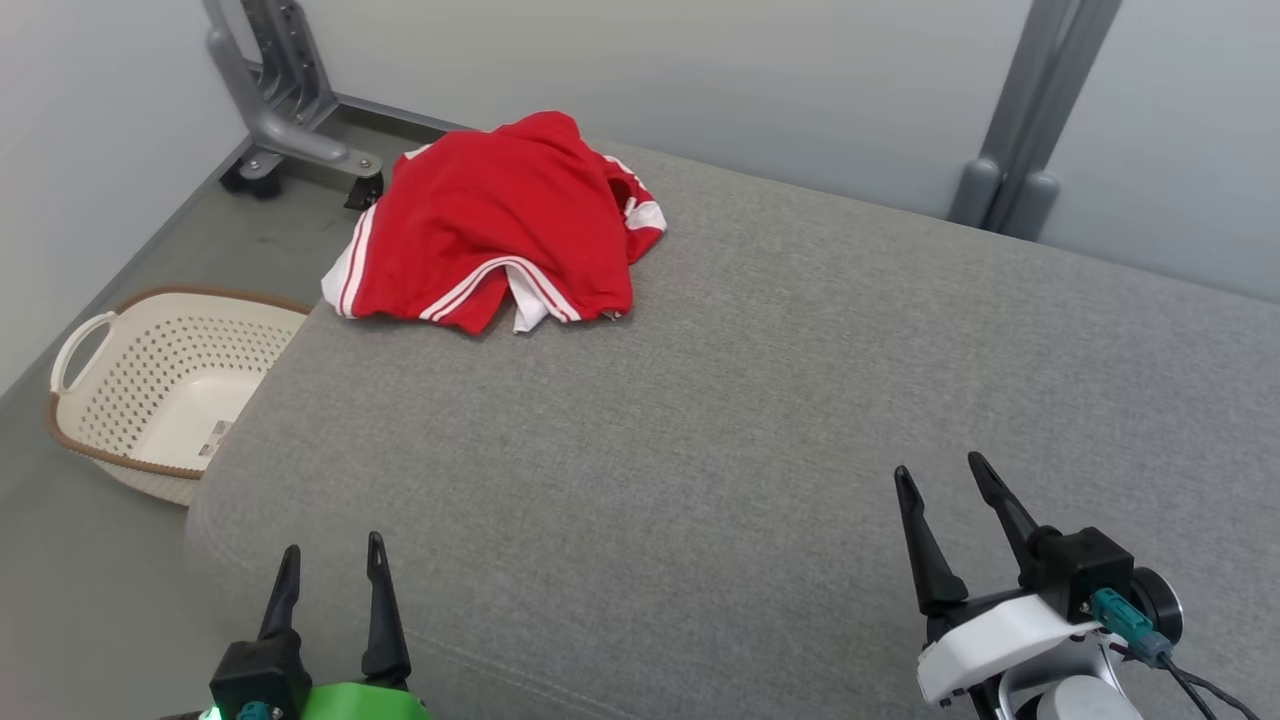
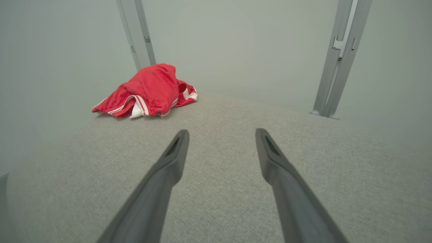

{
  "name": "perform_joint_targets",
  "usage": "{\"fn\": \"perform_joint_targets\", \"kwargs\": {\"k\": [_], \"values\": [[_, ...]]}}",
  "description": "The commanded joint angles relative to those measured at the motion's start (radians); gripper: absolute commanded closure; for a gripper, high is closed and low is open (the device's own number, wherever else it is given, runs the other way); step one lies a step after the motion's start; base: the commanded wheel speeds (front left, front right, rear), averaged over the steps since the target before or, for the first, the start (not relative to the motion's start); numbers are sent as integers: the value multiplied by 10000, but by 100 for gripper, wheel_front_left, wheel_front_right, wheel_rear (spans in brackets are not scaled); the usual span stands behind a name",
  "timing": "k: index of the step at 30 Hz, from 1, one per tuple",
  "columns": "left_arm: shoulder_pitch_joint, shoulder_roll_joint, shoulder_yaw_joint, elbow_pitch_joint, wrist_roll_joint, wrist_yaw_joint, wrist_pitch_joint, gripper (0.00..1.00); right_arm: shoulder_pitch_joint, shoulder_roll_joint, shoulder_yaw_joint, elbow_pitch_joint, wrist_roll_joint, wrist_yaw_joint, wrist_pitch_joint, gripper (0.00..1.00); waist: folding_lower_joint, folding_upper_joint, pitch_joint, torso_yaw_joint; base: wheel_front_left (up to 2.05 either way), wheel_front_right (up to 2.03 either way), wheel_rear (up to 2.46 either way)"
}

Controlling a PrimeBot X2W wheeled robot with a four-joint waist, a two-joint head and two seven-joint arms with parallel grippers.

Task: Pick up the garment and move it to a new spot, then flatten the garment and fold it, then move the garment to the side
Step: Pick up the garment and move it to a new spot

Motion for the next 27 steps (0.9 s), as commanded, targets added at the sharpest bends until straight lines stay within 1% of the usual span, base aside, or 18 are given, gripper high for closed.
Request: {"fn": "perform_joint_targets", "kwargs": {"k": [1, 6, 10, 14, 18, 21, 23, 27], "values": [[139, 49, 96, -58, 67, -42, -7, 0, -80, -40, 54, 24, 14, 1, -35, 0, 0, 0, 44, 409, 0, 0, 0], [210, 46, 425, -153, 125, -64, -7, 0, -187, -43, 196, -45, -37, 1, -35, 0, 0, 0, 182, 288, 0, 0, 0], [118, 50, 716, -250, 211, -46, -7, 0, -243, -42, 166, -74, -223, 1, -35, 0, 0, 0, 422, 33, 0, 0, 0], [-502, 335, 1035, -480, 465, -215, -7, 0, -360, -48, 240, -221, -459, -3, -35, 0, 0, 0, 815, -323, 0, 0, 0], [-1628, 876, 1218, -785, 774, -425, -7, 0, -514, -42, 37, -455, -773, -3, -35, 0, 0, 0, 1359, -635, 0, 0, 0], [-2818, 1244, 1265, -842, 984, -545, -6, 0, -737, -46, -91, -604, -1108, -4, -35, 0, 0, 0, 1912, -941, 0, 0, 0], [-3658, 1515, 1147, -592, 1108, -727, 46, 0, -919, -45, -168, -703, -1368, -4, -35, 0, 0, 0, 2311, -1147, 0, 0, 0], [-5504, 2006, 824, 298, 1366, -1086, 624, 0, -1263, -43, -246, -845, -1794, -4, -33, 0, 0, 0, 3070, -1536, 0, 0, 0]]}}
